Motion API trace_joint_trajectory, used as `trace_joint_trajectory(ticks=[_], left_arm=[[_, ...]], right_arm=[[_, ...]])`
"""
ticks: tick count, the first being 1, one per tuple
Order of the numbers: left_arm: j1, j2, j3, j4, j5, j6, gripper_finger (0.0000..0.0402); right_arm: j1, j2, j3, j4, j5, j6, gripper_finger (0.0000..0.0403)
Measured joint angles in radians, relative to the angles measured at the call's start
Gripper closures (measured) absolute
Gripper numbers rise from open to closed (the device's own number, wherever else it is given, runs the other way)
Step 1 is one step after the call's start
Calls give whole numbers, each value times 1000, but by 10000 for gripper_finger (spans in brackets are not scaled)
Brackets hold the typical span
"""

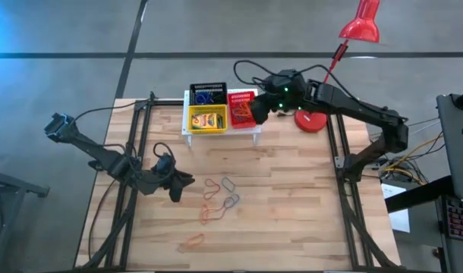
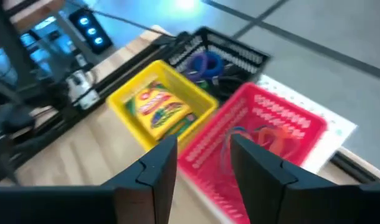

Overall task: Pick & Place Office Desk Supplies
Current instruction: Put the blue rubber band into the red basket on the shelf

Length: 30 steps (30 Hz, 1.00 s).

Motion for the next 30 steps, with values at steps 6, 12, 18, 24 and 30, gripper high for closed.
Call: trace_joint_trajectory(ticks=[6, 12, 18, 24, 30], left_arm=[[21, 0, 0, 0, -3, 18, 278], [22, 0, 0, 0, 10, 24, 278], [22, 2, 0, -1, 54, 119, 278], [22, 3, 0, -16, 82, 149, 278], [22, 3, 0, -16, 83, 96, 278]], right_arm=[[57, 11, -4, 5, -4, -4, 276], [136, 45, -5, -13, 0, -50, 293], [313, 58, -82, 6, 0, -113, 307], [431, 55, -318, 147, -42, -66, 304], [446, 86, -538, 388, -272, -173, 265]])
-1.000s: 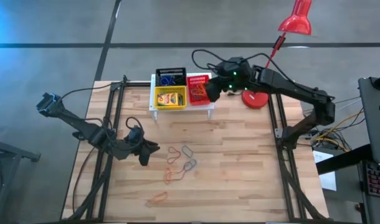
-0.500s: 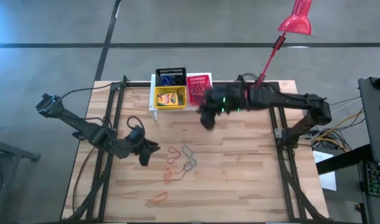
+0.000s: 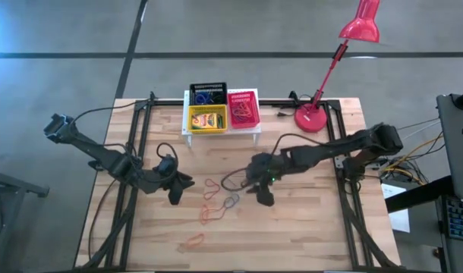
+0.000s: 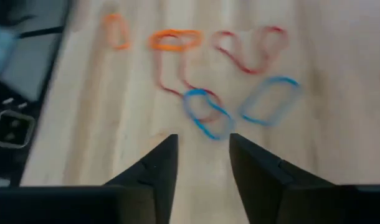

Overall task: Pick & Place Office Desk Supplies
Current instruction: Put the blue rubber band into the red basket on the shelf

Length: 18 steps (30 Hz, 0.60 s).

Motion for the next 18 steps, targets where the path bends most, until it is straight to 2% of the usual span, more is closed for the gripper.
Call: trace_joint_trajectory(ticks=[3, 7, 12, 18], left_arm=[[0, 0, 0, 0, 0, -1, 278], [0, 0, 0, 1, 13, -13, 278], [0, 0, 0, -1, 28, -43, 278], [0, -1, 0, 0, 30, -47, 278]], right_arm=[[6, 51, -78, 194, -77, -85, 237], [14, 166, -102, 341, -72, -183, 204], [9, 288, -42, 323, -67, -262, 193], [13, 405, 69, 229, -38, -367, 207]])
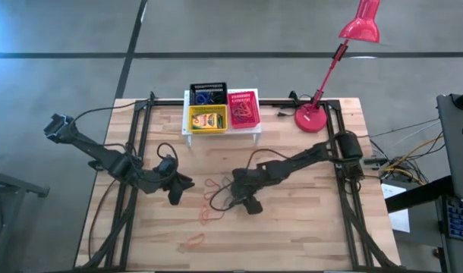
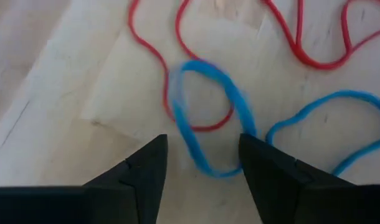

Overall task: Pick & Place Office Desk Supplies
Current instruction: Put the blue rubber band into the red basket on the shelf

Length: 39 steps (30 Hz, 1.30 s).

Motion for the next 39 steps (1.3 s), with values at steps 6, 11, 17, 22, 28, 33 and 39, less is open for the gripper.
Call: trace_joint_trajectory(ticks=[6, 11, 17, 22, 28, 33, 39], left_arm=[[0, 0, 0, 0, 1, -8, 278], [0, 0, 0, -2, 1, -7, 277], [0, 0, 0, -3, 0, 4, 277], [0, 0, 0, -12, -1, 28, 277], [0, 0, -1, -20, -9, 110, 277], [0, 0, -1, -21, -12, 158, 277], [0, 0, -1, -25, -21, 163, 277]], right_arm=[[1, 43, 93, -144, 50, -7, 244], [0, 33, 120, -218, 75, 19, 321], [0, -15, 177, -354, 74, 95, 388], [0, -110, 220, -524, 66, 135, 392], [-6, -265, 251, -611, 23, 276, 394], [-30, -379, 290, -606, 59, 436, 394], [-107, -439, 380, -605, 234, 557, 394]])
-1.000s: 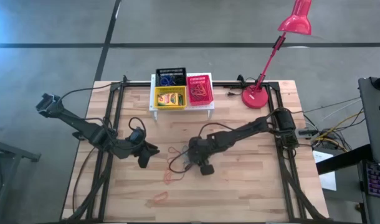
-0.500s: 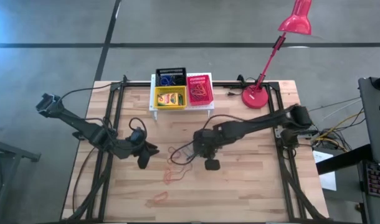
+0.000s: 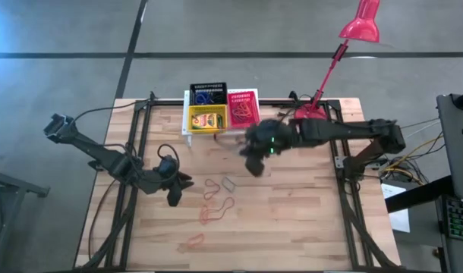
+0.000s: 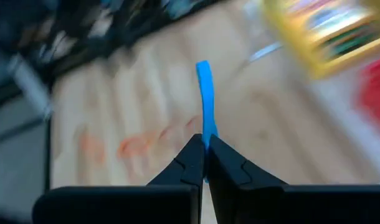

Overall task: Pick & Place Office Desk Supplies
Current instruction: Put the blue rubber band into the red basket on the shelf, then put the red rubber band into the red basket on the shelf

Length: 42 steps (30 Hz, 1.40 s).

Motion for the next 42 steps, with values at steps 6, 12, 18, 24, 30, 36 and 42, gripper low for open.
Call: trace_joint_trajectory(ticks=[6, 12, 18, 24, 30, 36, 42], left_arm=[[1, 0, 0, 0, -13, 0, 277], [1, 0, 0, 0, -13, -3, 277], [2, 0, 0, -1, -17, -3, 277], [2, 0, 0, -1, -17, -7, 277], [2, 0, 0, -1, -17, -12, 277], [2, 0, 0, 0, -17, -17, 278], [2, 0, 0, -1, -17, -60, 278]], right_arm=[[-152, 11, 69, 14, 53, 17, 394], [-314, 40, 66, -4, 59, 12, 394], [-412, 114, 65, 0, 54, 9, 394], [-439, 179, 65, 0, 15, 12, 394], [-439, 204, 65, -2, -13, 14, 391], [-440, 201, 65, -4, -32, 14, 333], [-440, 165, 65, 1, -36, 0, 245]])
